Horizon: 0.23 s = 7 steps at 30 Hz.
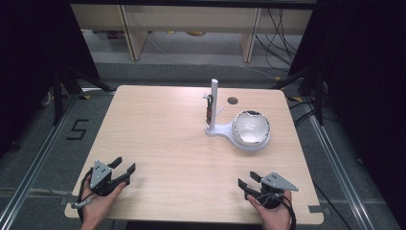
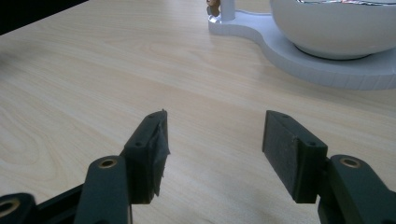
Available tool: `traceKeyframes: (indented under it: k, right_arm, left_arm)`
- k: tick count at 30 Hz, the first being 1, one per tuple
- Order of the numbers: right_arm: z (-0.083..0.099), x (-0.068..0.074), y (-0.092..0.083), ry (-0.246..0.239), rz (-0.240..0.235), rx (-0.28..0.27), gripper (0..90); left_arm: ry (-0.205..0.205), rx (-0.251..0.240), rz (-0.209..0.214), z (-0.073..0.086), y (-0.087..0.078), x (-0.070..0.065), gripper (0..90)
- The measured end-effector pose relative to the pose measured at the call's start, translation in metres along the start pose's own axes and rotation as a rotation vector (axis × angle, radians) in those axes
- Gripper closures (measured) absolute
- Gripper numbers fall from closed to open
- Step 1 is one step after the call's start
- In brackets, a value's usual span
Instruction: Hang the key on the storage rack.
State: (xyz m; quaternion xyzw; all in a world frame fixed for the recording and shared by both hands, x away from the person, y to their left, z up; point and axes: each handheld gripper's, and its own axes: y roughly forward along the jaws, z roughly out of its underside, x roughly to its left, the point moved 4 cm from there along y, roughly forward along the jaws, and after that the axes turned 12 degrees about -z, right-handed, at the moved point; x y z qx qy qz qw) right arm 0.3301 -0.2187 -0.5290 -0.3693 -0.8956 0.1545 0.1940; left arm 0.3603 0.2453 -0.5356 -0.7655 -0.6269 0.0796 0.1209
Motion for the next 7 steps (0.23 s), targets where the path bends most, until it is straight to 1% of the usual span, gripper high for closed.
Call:
traceKeyframes:
  k: [2, 3, 5, 6, 7]
  right_arm:
    - [0.0001, -0.0003, -0.0006, 0.0, 0.001, 0.007, 41.7]
    - [0.001, -0.0025, 0.0003, -0.009, 0.015, 0.007, 41.7]
    - [0.0011, -0.0025, 0.0003, -0.008, 0.015, 0.008, 41.6]
    - [0.0009, -0.0017, 0.0004, -0.004, 0.002, 0.0, 41.6]
    - [0.0008, -0.0015, 0.0005, -0.004, 0.002, 0.0, 41.6]
  left_arm:
    - [0.0, 0.0, -0.001, -0.0001, 0.0, 0.0002, 39.0]
    - [-0.002, 0.001, -0.002, 0.0, -0.0001, 0.0002, 39.0]
    - [0.0, 0.0, 0.0, 0.0, -0.0001, 0.0004, 39.0]
    - [0.0, 0.0, 0.0, -0.0001, -0.0001, 0.0004, 39.0]
    - [-0.007, -0.004, 0.0, -0.0002, 0.0002, 0.0, 39.0]
